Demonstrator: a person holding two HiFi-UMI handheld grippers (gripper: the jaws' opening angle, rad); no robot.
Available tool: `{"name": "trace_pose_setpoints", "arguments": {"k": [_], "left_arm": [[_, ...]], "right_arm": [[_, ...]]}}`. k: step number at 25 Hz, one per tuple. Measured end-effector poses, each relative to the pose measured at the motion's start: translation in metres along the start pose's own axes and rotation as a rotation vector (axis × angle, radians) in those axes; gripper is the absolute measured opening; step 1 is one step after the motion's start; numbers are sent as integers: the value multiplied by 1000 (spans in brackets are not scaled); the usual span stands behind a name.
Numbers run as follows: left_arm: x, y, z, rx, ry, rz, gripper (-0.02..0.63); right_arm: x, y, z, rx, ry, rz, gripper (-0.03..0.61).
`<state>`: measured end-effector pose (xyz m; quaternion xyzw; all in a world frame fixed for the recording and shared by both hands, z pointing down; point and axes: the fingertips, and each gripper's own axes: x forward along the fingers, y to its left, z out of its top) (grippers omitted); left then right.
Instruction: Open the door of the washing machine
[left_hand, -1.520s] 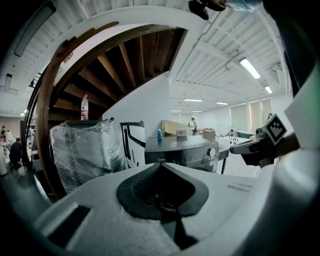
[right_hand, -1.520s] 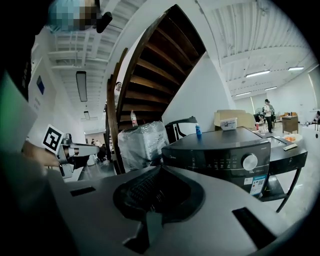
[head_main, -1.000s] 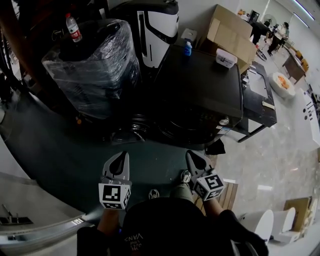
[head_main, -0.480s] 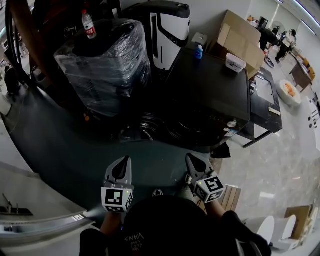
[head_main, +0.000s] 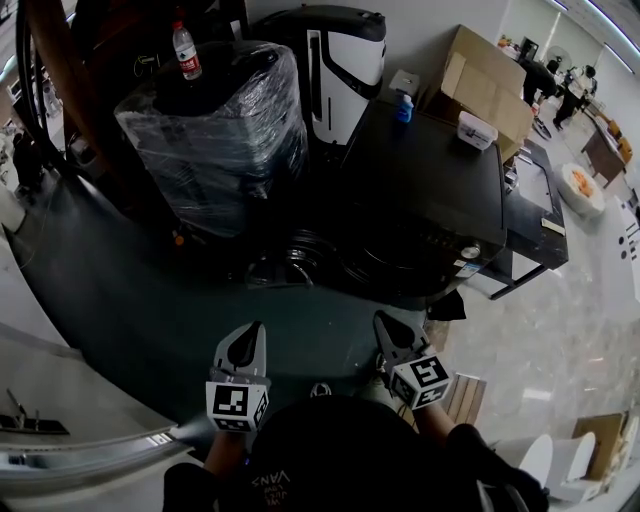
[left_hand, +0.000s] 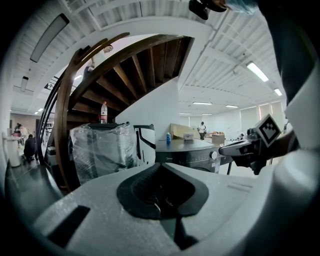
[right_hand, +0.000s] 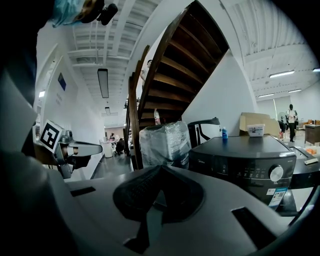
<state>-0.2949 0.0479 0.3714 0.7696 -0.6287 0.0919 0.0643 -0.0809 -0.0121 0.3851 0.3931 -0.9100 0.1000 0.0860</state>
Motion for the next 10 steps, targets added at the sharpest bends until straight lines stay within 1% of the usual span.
{"name": "trace_pose_setpoints", "arguments": {"k": [10], "left_arm": [[5, 8, -5, -12, 11, -9, 17]], "right_arm": [[8, 0, -1, -3, 8, -2, 6]]}}
